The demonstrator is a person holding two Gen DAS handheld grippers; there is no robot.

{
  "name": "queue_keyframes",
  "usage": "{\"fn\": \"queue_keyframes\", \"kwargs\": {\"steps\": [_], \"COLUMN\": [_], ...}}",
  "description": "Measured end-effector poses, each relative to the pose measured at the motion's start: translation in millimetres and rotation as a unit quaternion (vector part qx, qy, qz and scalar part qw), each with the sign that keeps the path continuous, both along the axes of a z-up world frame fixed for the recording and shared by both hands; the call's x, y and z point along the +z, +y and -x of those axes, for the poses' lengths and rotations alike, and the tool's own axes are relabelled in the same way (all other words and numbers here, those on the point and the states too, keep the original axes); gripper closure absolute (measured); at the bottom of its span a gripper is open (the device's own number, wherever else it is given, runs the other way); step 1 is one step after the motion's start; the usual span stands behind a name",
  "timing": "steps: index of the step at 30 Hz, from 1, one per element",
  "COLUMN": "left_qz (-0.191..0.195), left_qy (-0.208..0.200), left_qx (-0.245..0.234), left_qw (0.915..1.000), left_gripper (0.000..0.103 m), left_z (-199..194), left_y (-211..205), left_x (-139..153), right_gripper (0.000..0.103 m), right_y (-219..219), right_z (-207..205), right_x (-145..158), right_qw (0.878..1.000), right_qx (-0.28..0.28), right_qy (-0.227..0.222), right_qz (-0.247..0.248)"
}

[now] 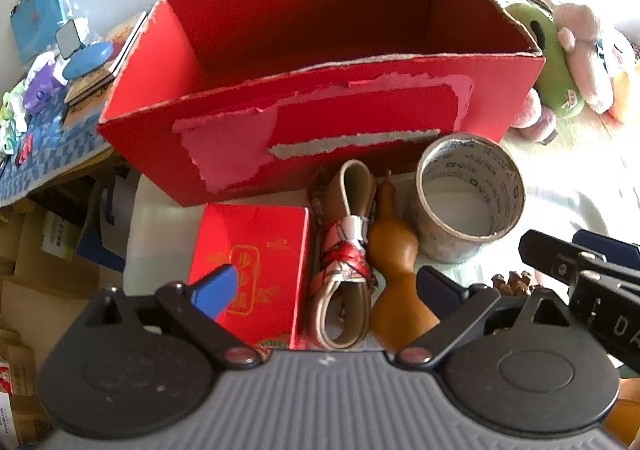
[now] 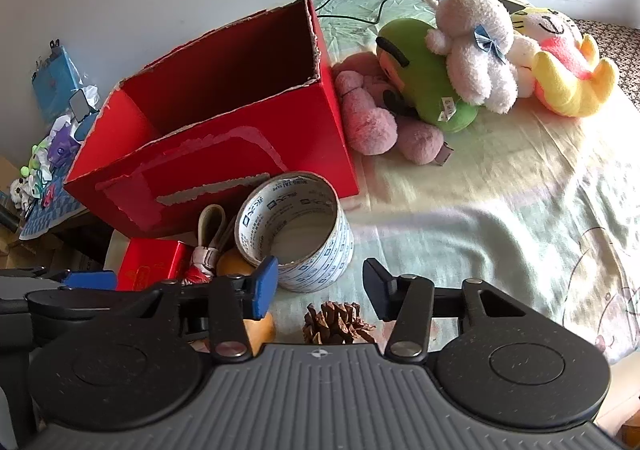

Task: Organize objects
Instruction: 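Close the right gripper on the rim of the packing tape roll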

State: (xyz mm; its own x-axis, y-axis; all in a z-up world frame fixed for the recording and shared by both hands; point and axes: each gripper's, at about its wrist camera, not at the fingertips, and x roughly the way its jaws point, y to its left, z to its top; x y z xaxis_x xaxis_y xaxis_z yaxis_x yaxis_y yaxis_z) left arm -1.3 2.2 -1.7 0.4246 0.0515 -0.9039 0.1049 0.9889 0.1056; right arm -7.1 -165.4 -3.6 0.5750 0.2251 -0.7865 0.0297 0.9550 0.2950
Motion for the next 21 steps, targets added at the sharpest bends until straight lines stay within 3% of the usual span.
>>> {"fn": "queue_keyframes", "kwargs": {"steps": [16,19,21], "left_qz": [0.006,0.016,0.021], "left_qy": [-0.001,-0.003,-0.005], "left_qx": [-0.005,-0.013,-0.02], "left_qw": [1.0,0.9998,0.9996], "left_gripper": [0.008,0.013,0.023], "left_z": [-3,-4,-6], "left_y": [-4,-4,-5], "left_x": [0,2,5], "right_gripper": [0.058,0.059,0.059], "right_y": [-10,-13,-15], "right_z": [-13,-19,-23], "right_x": [-3,-4,-6], "right_qw": [1.0,1.0,1.0], "right_qx": [-0.007,-0.012,-0.016], "right_qy": [-0.006,-0.006,-0.004], "right_qz": [0.001,0.006,0.006]}}
